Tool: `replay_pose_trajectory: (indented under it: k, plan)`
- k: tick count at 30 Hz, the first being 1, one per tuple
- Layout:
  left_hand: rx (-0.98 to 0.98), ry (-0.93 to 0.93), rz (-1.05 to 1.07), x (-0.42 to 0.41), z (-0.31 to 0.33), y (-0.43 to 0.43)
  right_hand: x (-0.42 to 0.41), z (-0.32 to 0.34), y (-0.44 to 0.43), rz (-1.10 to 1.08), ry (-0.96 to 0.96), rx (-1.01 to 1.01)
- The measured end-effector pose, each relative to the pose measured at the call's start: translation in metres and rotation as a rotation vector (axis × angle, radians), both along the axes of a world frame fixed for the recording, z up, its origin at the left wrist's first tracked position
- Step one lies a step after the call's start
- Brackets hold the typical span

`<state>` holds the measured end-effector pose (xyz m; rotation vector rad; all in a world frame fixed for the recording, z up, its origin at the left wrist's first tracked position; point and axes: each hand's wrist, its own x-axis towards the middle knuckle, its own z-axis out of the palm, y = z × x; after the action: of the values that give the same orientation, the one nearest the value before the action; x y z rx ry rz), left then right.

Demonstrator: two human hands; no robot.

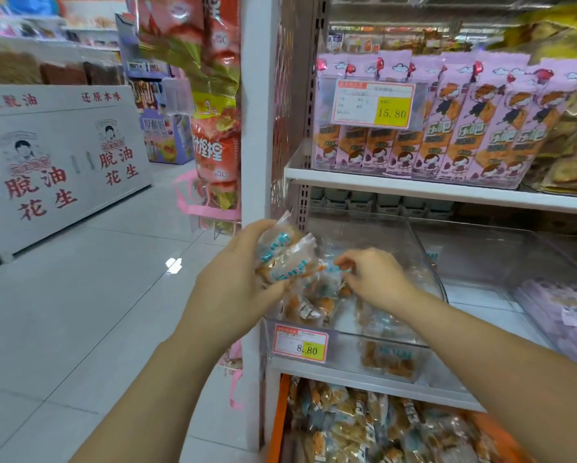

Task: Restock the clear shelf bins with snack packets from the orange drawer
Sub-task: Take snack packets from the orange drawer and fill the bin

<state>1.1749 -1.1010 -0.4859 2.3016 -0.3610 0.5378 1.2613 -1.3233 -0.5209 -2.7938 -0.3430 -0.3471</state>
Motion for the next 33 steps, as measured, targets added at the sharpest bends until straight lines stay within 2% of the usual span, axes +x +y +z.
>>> replay_pose_trajectory:
  k: [4,7,12,15,17,20,22,25,29,33]
  plan:
    - [0.08,-0.099,0.009,0.003,-0.004,0.0,0.026,-0.012,0.012,-0.07,0.043,-0.488]
    - [0.092,-0.13,0.023,0.006,-0.006,0.002,0.036,-0.02,0.016,-0.124,0.057,-0.594]
    - [0.098,-0.138,0.029,0.009,-0.008,0.003,0.046,-0.026,0.017,-0.206,0.091,-0.572]
    - [0.106,-0.138,0.038,0.011,-0.009,0.004,0.046,-0.022,0.019,-0.206,0.149,-0.482]
    - [0.109,-0.137,0.045,0.01,-0.01,0.004,0.042,-0.016,0.021,-0.166,0.143,-0.299]
    - [0.107,-0.152,0.045,0.01,-0.01,0.004,0.039,-0.011,0.018,-0.057,0.096,0.107]
    - [0.102,-0.149,0.045,0.01,-0.01,0.003,0.04,-0.012,0.014,-0.016,0.059,0.218]
    - [0.099,-0.143,0.045,0.01,-0.012,0.002,0.042,-0.014,0.008,-0.003,-0.025,0.162]
    - [0.093,-0.141,0.048,0.01,-0.012,0.001,0.047,-0.016,0.012,0.078,-0.073,-0.119]
    - [0.088,-0.14,0.046,0.009,-0.011,0.001,0.056,-0.024,0.016,0.13,0.032,-0.289]
